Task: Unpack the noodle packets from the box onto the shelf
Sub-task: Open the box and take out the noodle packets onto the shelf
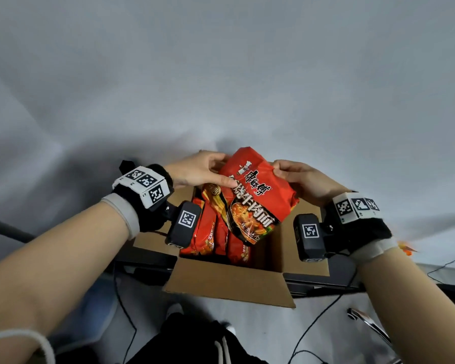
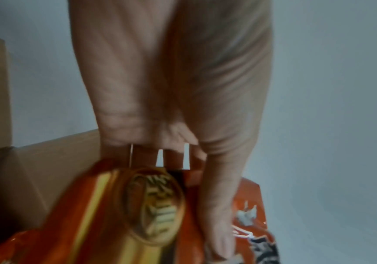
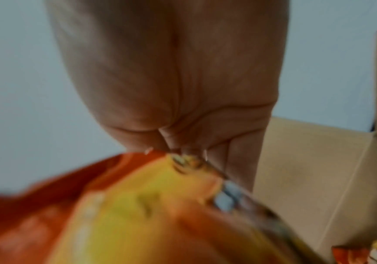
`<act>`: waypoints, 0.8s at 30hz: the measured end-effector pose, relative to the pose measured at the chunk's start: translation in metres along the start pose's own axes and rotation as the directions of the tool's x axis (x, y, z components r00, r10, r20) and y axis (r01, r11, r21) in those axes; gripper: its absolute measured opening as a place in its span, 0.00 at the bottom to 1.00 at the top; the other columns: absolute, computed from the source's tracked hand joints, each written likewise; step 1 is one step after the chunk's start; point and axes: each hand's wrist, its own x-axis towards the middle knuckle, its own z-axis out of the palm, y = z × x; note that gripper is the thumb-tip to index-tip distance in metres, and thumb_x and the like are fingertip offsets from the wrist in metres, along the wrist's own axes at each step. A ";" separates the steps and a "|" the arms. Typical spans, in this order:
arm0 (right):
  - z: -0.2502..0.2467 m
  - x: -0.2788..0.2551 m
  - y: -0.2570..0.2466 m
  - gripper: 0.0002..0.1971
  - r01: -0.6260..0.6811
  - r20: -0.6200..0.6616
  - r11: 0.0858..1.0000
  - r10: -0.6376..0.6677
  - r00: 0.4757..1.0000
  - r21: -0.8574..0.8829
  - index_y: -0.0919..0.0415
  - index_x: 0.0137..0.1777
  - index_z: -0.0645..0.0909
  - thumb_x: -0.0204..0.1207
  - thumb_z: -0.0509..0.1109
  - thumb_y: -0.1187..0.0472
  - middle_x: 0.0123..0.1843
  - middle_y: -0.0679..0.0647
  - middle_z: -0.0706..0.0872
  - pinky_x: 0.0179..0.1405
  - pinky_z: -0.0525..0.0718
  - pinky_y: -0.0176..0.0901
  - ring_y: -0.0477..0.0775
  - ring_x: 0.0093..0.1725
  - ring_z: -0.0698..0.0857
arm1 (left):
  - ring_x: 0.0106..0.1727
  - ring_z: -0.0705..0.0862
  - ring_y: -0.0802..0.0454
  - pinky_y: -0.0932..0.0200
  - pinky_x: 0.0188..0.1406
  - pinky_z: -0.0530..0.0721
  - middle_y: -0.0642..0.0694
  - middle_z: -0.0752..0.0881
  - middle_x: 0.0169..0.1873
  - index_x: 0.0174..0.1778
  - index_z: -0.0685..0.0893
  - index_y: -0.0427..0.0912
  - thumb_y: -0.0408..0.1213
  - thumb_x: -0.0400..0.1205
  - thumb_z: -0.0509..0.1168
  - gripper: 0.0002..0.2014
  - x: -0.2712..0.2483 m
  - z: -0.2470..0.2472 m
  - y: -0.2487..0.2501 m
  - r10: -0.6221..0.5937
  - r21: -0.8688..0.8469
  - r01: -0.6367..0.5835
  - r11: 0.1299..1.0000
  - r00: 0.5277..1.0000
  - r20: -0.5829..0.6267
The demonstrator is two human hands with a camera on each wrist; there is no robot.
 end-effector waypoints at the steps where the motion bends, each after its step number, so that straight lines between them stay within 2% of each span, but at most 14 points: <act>1: 0.004 0.007 -0.003 0.10 0.002 -0.044 1.000 -0.003 0.999 -0.015 0.58 0.36 0.73 0.79 0.62 0.60 0.30 0.49 0.78 0.20 0.76 0.30 0.42 0.23 0.77 | 0.49 0.85 0.65 0.74 0.42 0.85 0.57 0.85 0.50 0.62 0.78 0.48 0.32 0.75 0.72 0.20 -0.002 -0.006 -0.001 -0.004 -0.035 0.004 0.999 1.000 -0.010; 2: 0.006 0.013 -0.003 0.11 -0.001 -0.111 1.000 -0.002 0.994 -0.025 0.58 0.37 0.73 0.82 0.59 0.62 0.27 0.46 0.79 0.20 0.77 0.29 0.41 0.22 0.78 | 0.45 0.86 0.66 0.74 0.38 0.85 0.56 0.85 0.49 0.59 0.78 0.48 0.29 0.75 0.71 0.19 -0.004 -0.014 -0.004 -0.002 -0.071 -0.001 0.997 0.999 -0.039; 4: 0.008 0.028 0.001 0.11 -0.066 -0.228 0.994 0.045 0.973 -0.082 0.59 0.41 0.77 0.83 0.58 0.60 0.31 0.46 0.85 0.27 0.84 0.35 0.45 0.27 0.84 | 0.43 0.88 0.64 0.71 0.37 0.87 0.52 0.85 0.51 0.59 0.77 0.49 0.28 0.76 0.69 0.19 -0.010 -0.037 -0.014 -0.034 -0.176 0.007 0.984 0.988 -0.148; 6: 0.010 0.041 0.010 0.10 -0.252 -0.268 0.941 0.189 0.945 -0.226 0.60 0.44 0.78 0.83 0.60 0.56 0.39 0.51 0.87 0.30 0.87 0.39 0.49 0.30 0.87 | 0.49 0.86 0.56 0.61 0.42 0.90 0.49 0.84 0.53 0.64 0.76 0.47 0.26 0.76 0.68 0.21 -0.015 -0.068 -0.028 -0.097 -0.309 0.010 0.951 0.959 -0.268; 7: 0.012 0.049 0.018 0.11 -0.359 -0.248 0.887 0.292 0.924 -0.290 0.61 0.45 0.78 0.82 0.61 0.55 0.40 0.52 0.86 0.27 0.86 0.36 0.48 0.28 0.87 | 0.51 0.85 0.54 0.55 0.49 0.89 0.48 0.84 0.53 0.64 0.76 0.46 0.25 0.77 0.66 0.21 -0.015 -0.085 -0.035 -0.120 -0.358 0.000 0.934 0.942 -0.313; 9: 0.021 0.058 0.032 0.10 -0.528 -0.191 0.777 0.492 0.849 -0.343 0.62 0.47 0.78 0.81 0.63 0.55 0.36 0.54 0.83 0.15 0.80 0.31 0.44 0.18 0.83 | 0.54 0.83 0.52 0.44 0.63 0.81 0.47 0.84 0.53 0.58 0.77 0.46 0.22 0.78 0.63 0.18 -0.012 -0.112 -0.049 -0.155 -0.434 -0.017 0.901 0.921 -0.357; 11: 0.033 0.064 0.045 0.11 -0.568 -0.199 0.698 0.541 0.817 -0.436 0.63 0.57 0.80 0.80 0.66 0.57 0.31 0.52 0.79 0.08 0.72 0.29 0.40 0.11 0.77 | 0.59 0.82 0.47 0.39 0.66 0.74 0.48 0.82 0.51 0.62 0.75 0.45 0.21 0.79 0.61 0.19 -0.006 -0.135 -0.061 -0.213 -0.473 0.013 0.881 0.904 -0.371; 13: 0.039 0.065 0.059 0.18 -0.548 -0.235 0.606 0.520 0.821 -0.576 0.50 0.65 0.78 0.76 0.69 0.50 0.27 0.50 0.80 0.10 0.71 0.27 0.39 0.09 0.75 | 0.68 0.77 0.41 0.37 0.65 0.74 0.47 0.82 0.52 0.74 0.68 0.40 0.20 0.79 0.60 0.26 0.001 -0.149 -0.077 -0.266 -0.492 0.059 0.868 0.894 -0.362; 15: 0.043 0.071 0.069 0.19 -0.561 -0.286 0.463 0.537 0.793 -0.686 0.41 0.61 0.78 0.71 0.69 0.40 0.28 0.52 0.87 0.19 0.80 0.33 0.43 0.15 0.80 | 0.72 0.74 0.38 0.40 0.63 0.75 0.41 0.81 0.60 0.77 0.63 0.38 0.19 0.79 0.60 0.30 0.007 -0.158 -0.091 -0.307 -0.503 0.096 0.859 0.883 -0.356; 17: 0.045 0.081 0.077 0.21 -0.624 -0.338 0.338 0.614 0.714 -0.704 0.52 0.45 0.82 0.67 0.69 0.34 0.35 0.55 0.91 0.37 0.85 0.42 0.48 0.27 0.85 | 0.72 0.74 0.36 0.45 0.58 0.76 0.36 0.77 0.68 0.77 0.63 0.36 0.19 0.79 0.60 0.30 0.014 -0.165 -0.108 -0.342 -0.506 0.128 0.853 0.869 -0.357; 18: 0.044 0.084 0.078 0.23 -0.661 -0.346 0.307 0.661 0.666 -0.684 0.55 0.38 0.82 0.65 0.70 0.33 0.36 0.55 0.91 0.42 0.84 0.43 0.50 0.31 0.85 | 0.71 0.75 0.36 0.47 0.56 0.77 0.35 0.77 0.69 0.77 0.64 0.36 0.19 0.79 0.61 0.29 0.017 -0.167 -0.118 -0.361 -0.496 0.155 0.854 0.863 -0.352; 19: 0.043 0.087 0.081 0.24 -0.687 -0.340 0.295 0.699 0.629 -0.665 0.57 0.35 0.82 0.64 0.71 0.33 0.35 0.53 0.90 0.43 0.83 0.43 0.50 0.33 0.84 | 0.70 0.77 0.36 0.47 0.56 0.77 0.34 0.77 0.69 0.76 0.65 0.36 0.20 0.79 0.63 0.29 0.021 -0.169 -0.129 -0.376 -0.484 0.179 0.857 0.859 -0.348; 22: 0.047 0.089 0.087 0.20 -0.711 -0.285 0.298 0.766 0.576 -0.637 0.55 0.34 0.82 0.65 0.74 0.37 0.37 0.52 0.88 0.43 0.82 0.42 0.50 0.37 0.85 | 0.65 0.80 0.36 0.39 0.64 0.78 0.34 0.79 0.69 0.74 0.69 0.37 0.25 0.76 0.68 0.29 0.035 -0.172 -0.163 -0.424 -0.478 0.245 0.843 0.850 -0.313; 24: 0.053 0.090 0.090 0.16 -0.744 -0.294 0.292 0.785 0.545 -0.601 0.54 0.34 0.81 0.67 0.73 0.41 0.38 0.53 0.88 0.42 0.82 0.42 0.51 0.38 0.86 | 0.63 0.83 0.34 0.35 0.66 0.78 0.35 0.81 0.66 0.73 0.70 0.38 0.29 0.75 0.71 0.29 0.043 -0.170 -0.181 -0.460 -0.484 0.285 0.828 0.838 -0.293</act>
